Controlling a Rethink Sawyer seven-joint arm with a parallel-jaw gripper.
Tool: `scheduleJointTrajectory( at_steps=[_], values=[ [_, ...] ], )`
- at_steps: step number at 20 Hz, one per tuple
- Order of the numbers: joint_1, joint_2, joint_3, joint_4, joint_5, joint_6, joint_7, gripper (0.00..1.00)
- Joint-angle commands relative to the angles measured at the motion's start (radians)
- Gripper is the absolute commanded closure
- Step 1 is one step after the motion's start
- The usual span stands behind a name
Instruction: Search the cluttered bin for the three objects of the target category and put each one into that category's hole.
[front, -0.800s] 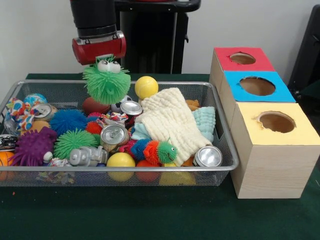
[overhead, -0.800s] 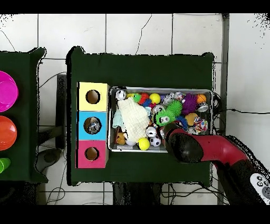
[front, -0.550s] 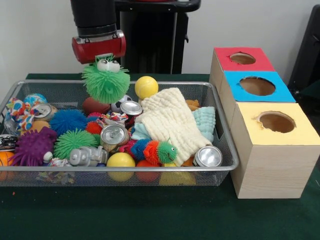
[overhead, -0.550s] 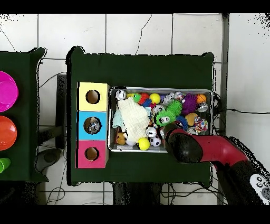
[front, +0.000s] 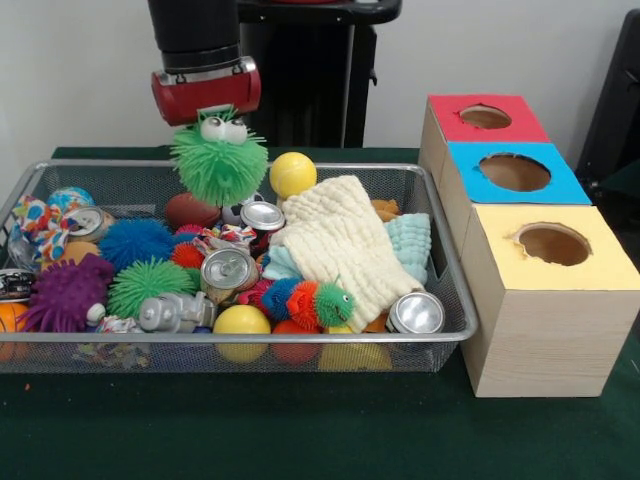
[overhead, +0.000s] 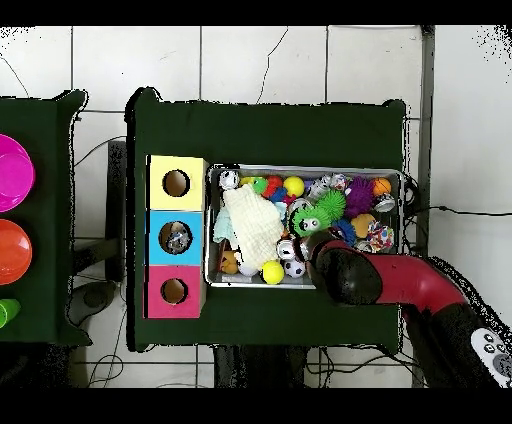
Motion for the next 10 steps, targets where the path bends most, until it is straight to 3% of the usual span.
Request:
scheduleJointTrajectory(
  at_steps=[1,2,10],
  values=[
    [0.040,0.000,-0.026,-0.032,0.072,0.030,0.165,1.00],
    [0.044,0.001,-0.033,-0.033,0.080,0.028,0.156,0.00],
    [0.038,-0.001,-0.035,-0.023,0.078,0.010,0.134,0.00]
  ],
)
